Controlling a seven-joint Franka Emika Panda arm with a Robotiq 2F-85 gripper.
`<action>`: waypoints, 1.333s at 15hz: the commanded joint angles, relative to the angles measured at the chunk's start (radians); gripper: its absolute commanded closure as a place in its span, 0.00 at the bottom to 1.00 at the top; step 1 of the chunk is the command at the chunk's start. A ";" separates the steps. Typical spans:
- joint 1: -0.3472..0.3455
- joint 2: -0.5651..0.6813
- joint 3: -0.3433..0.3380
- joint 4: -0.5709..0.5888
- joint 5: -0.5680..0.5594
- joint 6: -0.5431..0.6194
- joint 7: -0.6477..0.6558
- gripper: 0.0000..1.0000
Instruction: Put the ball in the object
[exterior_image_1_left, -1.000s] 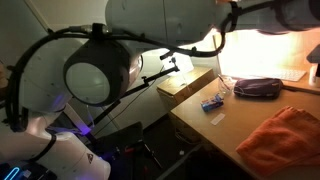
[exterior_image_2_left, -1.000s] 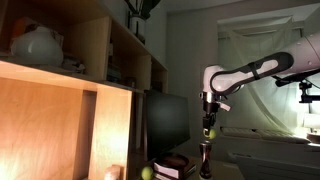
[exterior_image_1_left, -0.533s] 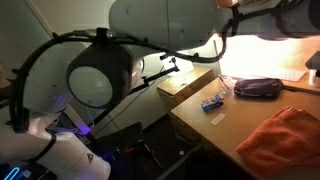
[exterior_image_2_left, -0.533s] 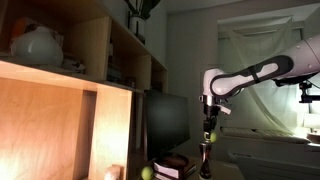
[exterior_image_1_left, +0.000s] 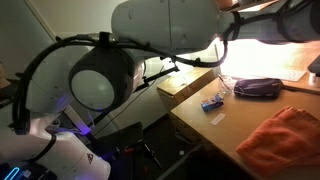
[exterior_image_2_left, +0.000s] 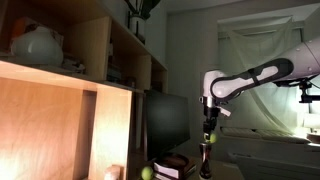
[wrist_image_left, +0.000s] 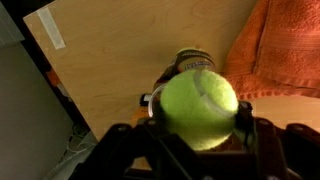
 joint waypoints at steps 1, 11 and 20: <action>-0.001 0.038 -0.013 0.061 -0.002 0.032 0.046 0.58; -0.002 0.085 -0.021 0.097 -0.009 0.152 0.085 0.58; -0.005 0.088 -0.035 0.099 -0.005 0.136 0.161 0.58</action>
